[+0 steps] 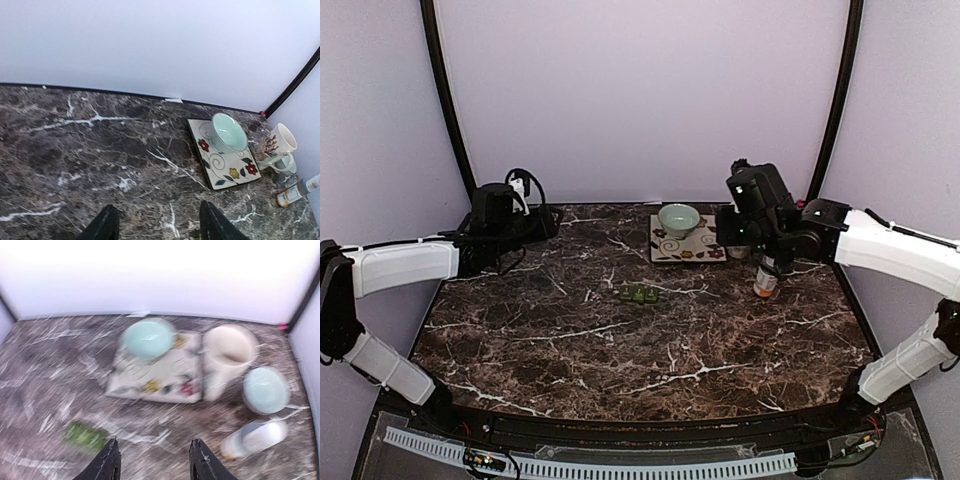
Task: Sort the pills into containers
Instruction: Reset both arms
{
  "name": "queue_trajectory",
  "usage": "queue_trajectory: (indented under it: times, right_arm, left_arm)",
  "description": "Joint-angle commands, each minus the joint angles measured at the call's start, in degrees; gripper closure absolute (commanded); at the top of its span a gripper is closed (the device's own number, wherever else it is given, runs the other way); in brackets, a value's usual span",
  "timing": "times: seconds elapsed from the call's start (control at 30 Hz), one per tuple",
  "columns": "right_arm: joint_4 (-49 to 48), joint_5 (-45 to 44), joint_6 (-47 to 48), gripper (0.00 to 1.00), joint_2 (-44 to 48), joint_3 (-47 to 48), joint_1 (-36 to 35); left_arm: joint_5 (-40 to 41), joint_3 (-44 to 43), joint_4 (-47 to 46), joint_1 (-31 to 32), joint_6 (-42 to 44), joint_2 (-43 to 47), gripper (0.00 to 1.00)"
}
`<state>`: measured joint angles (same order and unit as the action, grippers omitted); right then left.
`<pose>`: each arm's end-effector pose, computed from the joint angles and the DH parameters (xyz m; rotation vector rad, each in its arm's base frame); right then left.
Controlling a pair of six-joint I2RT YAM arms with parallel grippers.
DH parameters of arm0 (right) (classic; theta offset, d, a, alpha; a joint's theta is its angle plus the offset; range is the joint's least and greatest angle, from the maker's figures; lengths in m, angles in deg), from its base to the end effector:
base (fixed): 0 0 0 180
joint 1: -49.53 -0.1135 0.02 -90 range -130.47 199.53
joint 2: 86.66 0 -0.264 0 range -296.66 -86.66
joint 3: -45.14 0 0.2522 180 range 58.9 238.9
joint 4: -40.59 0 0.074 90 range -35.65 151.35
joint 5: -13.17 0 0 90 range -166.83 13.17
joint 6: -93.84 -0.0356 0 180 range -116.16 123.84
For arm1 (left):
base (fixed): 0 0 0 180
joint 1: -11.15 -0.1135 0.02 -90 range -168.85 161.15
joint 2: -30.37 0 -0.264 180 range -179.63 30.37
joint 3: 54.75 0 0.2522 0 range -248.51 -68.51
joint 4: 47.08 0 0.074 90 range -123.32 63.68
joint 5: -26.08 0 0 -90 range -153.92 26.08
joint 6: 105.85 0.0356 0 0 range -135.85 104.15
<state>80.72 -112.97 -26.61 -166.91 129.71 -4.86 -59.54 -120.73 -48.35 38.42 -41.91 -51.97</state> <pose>0.1976 0.2399 0.3326 -0.0900 2.0678 0.2128 0.2968 -0.1499 0.2756 -0.0351 1.8728 -0.5797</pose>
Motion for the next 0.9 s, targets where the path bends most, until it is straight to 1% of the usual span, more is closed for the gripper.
queue_trajectory:
  times: [0.0,0.03,0.1,0.13,0.2,0.23,0.37,0.43,0.5,0.57,0.67,0.7,0.77,0.87]
  right_arm:
    - [-5.7,-8.1,7.6,0.5,3.7,-3.5,12.2]
    - [-6.9,-8.5,8.4,0.48,4.4,-4.0,15.1]
    - [-9.8,-9.5,10.0,0.37,5.4,-5.3,20.7]
    - [-11.5,-9.3,10.5,0.35,6.0,-6.8,23.7]
    - [-15.1,-7.0,11.6,0.25,7.1,-9.2,30.0]
    - [-17.3,-5.8,12.3,0.22,7.8,-10.7,32.9]
    - [-25.6,-2.9,14.3,0.19,8.8,-16.4,42.2]
    - [-26.8,-0.3,13.5,0.16,8.2,-17.9,46.2]
    - [-27.0,2.9,11.9,0.1,7.5,-18.9,49.8]
    - [-29.7,4.6,12.1,0.05,7.3,-20.9,51.5]
    - [-32.5,2.5,12.6,0.0,6.5,-23.0,51.6]
    - [-32.8,1.5,12.2,0.0,6.0,-23.2,51.7]
    - [-31.6,-1.3,10.6,0.0,4.3,-22.8,51.6]
    - [-26.6,-3.9,6.1,0.0,1.4,-20.5,51.5]
  left_arm:
    - [12.2,3.1,-4.0,-0.1,7.2,5.3,0.41]
    - [13.5,3.3,-4.8,-0.1,8.8,5.5,0.41]
    - [15.9,3.2,-5.6,-0.1,11.1,5.3,0.38]
    - [17.0,2.9,-5.7,-0.1,12.1,5.0,0.38]
    - [18.8,2.2,-6.0,0.0,13.9,4.1,0.37]
    - [19.9,1.9,-6.4,0.0,14.6,3.6,0.37]
    - [23.8,2.4,-9.7,-0.1,17.3,2.1,0.36]
    - [25.5,3.9,-12.9,-0.1,18.9,1.5,0.36]
    - [26.7,5.8,-17.4,-0.1,20.9,0.8,0.36]
    - [27.3,7.7,-22.1,-0.1,23.9,-0.1,0.36]
    - [28.6,10.5,-29.5,0.0,28.5,-1.9,0.36]
    - [28.9,11.2,-31.2,0.0,29.5,-2.3,0.36]
    - [29.1,11.9,-32.7,-0.1,30.1,-2.8,0.36]
    - [28.5,12.9,-34.7,-0.1,30.0,-3.1,0.36]
